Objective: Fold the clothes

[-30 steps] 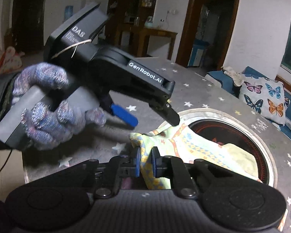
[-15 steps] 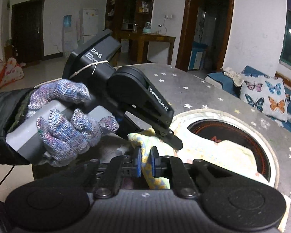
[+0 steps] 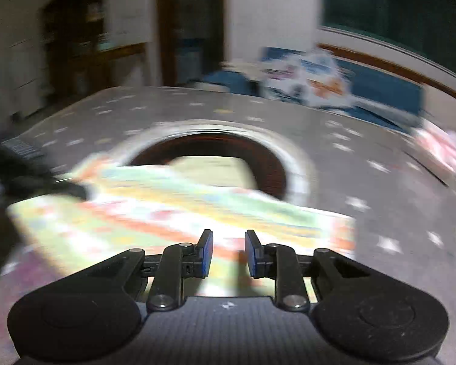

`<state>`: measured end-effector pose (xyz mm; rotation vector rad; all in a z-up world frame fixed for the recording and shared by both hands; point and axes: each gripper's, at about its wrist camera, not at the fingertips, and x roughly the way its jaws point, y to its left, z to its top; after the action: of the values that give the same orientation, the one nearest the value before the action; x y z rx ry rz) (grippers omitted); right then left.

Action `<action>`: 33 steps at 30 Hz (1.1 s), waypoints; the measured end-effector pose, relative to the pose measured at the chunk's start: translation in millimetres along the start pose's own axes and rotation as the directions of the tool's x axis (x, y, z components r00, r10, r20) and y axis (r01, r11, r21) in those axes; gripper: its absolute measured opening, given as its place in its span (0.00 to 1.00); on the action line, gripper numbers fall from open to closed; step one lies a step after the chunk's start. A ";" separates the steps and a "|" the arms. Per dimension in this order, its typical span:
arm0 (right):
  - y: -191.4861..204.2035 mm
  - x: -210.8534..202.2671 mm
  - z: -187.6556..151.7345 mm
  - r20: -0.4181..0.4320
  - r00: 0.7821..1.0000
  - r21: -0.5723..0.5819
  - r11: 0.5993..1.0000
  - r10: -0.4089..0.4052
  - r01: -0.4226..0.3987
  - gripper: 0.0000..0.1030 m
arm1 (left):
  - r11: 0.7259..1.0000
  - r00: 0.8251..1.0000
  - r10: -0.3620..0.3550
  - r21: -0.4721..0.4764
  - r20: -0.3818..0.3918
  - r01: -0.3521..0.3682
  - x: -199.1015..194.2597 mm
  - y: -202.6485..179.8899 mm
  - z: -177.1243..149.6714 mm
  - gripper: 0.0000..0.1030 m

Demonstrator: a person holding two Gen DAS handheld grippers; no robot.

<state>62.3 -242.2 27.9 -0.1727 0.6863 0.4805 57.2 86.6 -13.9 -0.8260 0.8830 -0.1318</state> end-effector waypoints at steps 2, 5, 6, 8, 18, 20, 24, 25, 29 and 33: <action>-25.9 8.7 0.0 -0.004 0.998 0.059 0.996 -0.069 0.069 0.22 | 1.000 1.000 0.004 0.002 0.002 -0.004 0.2 -0.5 0.2 0.10; -51.2 16.7 -3.6 -0.010 0.991 0.121 0.984 -0.130 0.131 0.25 | 1.000 1.000 0.012 0.016 0.004 -0.012 0.6 -2.6 0.2 0.10; -58.8 18.5 -5.6 -0.011 0.989 0.143 0.979 -0.148 0.148 0.31 | 1.000 1.000 0.015 0.021 0.005 -0.015 1.0 -3.3 0.4 0.10; -68.5 25.3 -7.1 -0.018 0.988 0.176 0.972 -0.154 0.155 0.35 | 0.999 1.000 0.019 0.030 0.008 -0.019 1.5 -4.5 0.6 0.10; -79.8 31.1 -7.8 0.009 0.997 0.281 0.957 -0.078 0.072 0.09 | 0.996 0.999 0.039 0.082 0.028 -0.041 -0.1 -15.4 2.1 0.10; -80.0 23.8 -6.3 0.031 0.997 0.286 0.956 -0.074 0.062 0.07 | 0.993 0.999 0.033 0.114 0.035 -0.036 -2.2 -25.2 3.4 0.10; -81.5 4.6 -1.6 0.073 0.995 0.278 0.959 -0.073 0.050 0.07 | 0.981 0.999 0.013 0.194 0.043 -0.021 -2.7 -54.1 9.3 0.08; -83.3 -2.0 0.4 0.085 0.993 0.275 0.960 -0.082 0.056 0.07 | 0.977 0.999 0.006 0.211 0.042 -0.015 -1.4 -61.8 11.5 0.08; -99.5 -23.9 7.9 0.120 0.983 0.282 0.954 -0.137 0.099 0.06 | 0.959 0.999 -0.025 0.283 0.035 0.014 13.4 -99.1 17.1 0.08; -125.8 -44.3 12.0 0.135 0.968 0.310 0.937 -0.212 0.162 0.06 | 0.940 0.998 -0.063 0.336 0.005 0.058 38.1 -136.8 18.1 0.08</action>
<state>99.8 -365.2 65.4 0.0857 0.5631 0.2007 125.2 -13.5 62.6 -0.5338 0.7926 -0.3210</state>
